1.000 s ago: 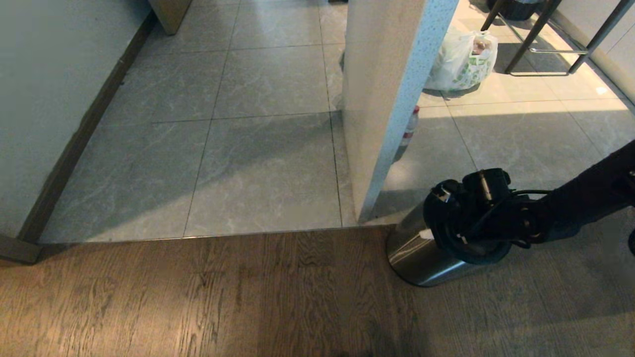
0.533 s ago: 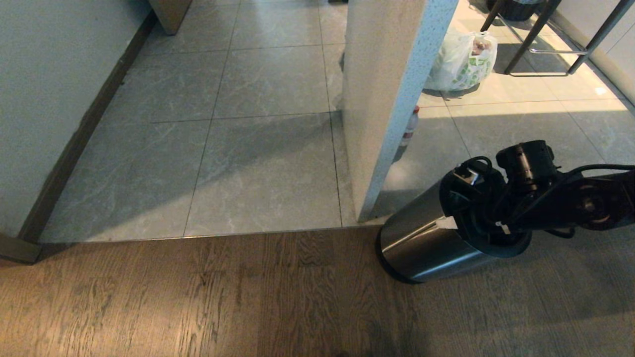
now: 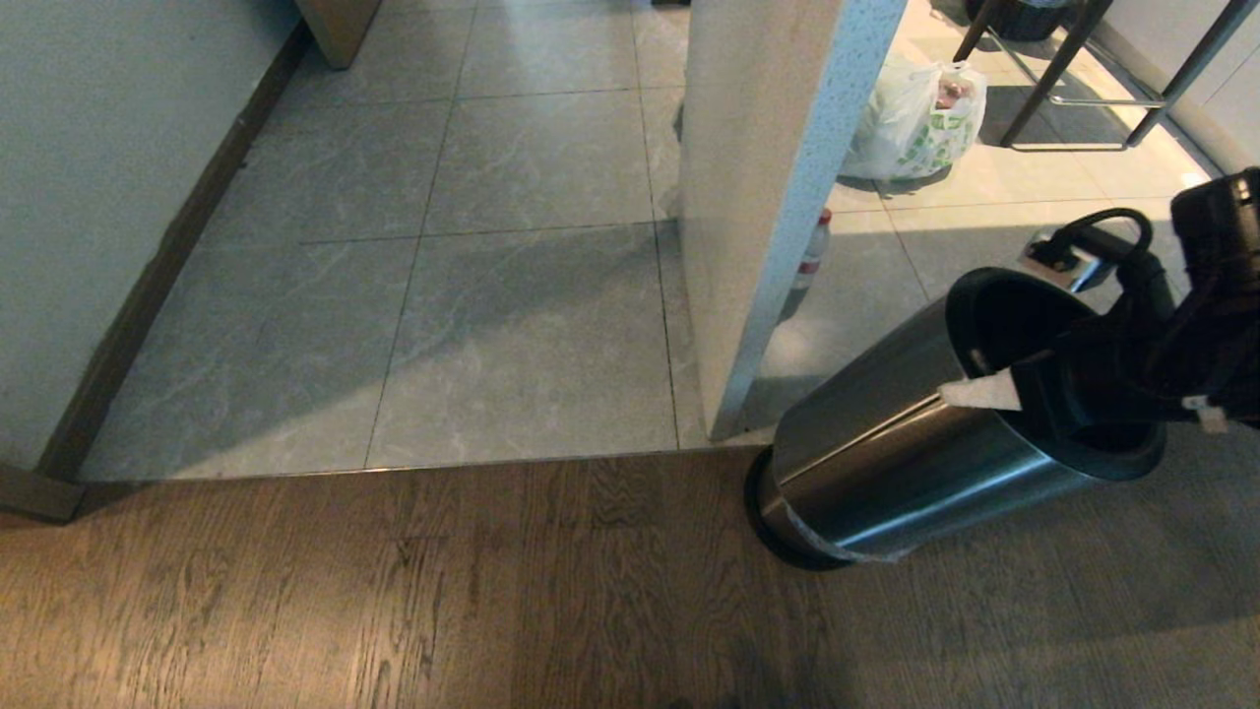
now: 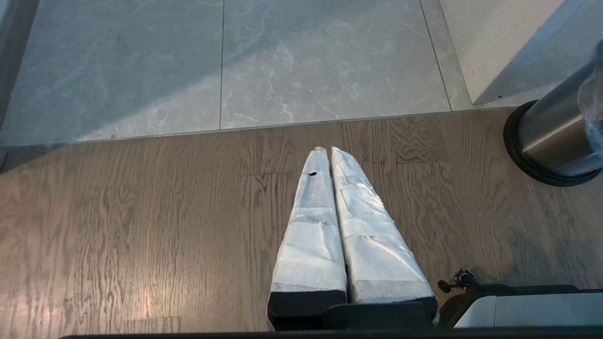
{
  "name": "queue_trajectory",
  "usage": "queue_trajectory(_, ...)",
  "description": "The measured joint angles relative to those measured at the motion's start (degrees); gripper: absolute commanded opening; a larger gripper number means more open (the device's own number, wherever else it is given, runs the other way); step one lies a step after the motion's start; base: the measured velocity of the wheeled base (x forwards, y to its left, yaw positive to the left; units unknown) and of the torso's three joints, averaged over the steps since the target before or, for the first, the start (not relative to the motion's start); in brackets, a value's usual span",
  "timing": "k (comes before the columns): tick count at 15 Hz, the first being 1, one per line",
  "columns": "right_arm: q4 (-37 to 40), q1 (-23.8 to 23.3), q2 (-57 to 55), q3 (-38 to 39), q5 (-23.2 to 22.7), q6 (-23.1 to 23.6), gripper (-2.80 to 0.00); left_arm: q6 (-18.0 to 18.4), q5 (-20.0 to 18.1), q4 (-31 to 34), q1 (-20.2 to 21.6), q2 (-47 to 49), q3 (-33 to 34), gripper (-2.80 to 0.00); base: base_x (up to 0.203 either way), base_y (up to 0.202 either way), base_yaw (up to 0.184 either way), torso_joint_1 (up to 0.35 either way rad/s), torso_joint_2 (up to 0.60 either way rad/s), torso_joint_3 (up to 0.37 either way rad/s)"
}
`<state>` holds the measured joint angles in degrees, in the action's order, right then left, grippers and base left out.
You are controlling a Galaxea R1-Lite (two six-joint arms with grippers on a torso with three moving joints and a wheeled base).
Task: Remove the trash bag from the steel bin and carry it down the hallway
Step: Place the outer trash can on the ground
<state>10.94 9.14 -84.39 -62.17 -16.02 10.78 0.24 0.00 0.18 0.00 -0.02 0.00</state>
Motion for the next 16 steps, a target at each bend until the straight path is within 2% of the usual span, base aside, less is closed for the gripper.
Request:
queue_trajectory(5,13.6,0.0,10.5,-7.9,0.4,-0.7,-2.8,0.0,0.0,0.0,0.0,0.0,0.0,-2.8,0.0,0.0,0.0,0.0,0.0,0.0)
queue_trajectory(7,16.7,-1.8,13.7,-10.1,0.5,-1.1,-2.8,0.0,0.0,0.0,0.0,0.0,0.0,-2.8,0.0,0.0,0.0,0.0,0.0,0.0)
queue_trajectory(11,21.3,-11.1,18.0,-10.7,2.0,-3.3,-2.8,0.0,0.0,0.0,0.0,0.0,0.0,-2.8,0.0,0.0,0.0,0.0,0.0,0.0)
queue_trajectory(14,22.8,-20.7,18.3,-10.2,1.9,-4.2,-2.8,0.0,0.0,0.0,0.0,0.0,0.0,-2.8,0.0,0.0,0.0,0.0,0.0,0.0)
queue_trajectory(16,20.6,-28.3,16.2,-10.1,1.8,-4.4,-2.8,0.0,0.0,0.0,0.0,0.0,0.0,-2.8,0.0,0.0,0.0,0.0,0.0,0.0)
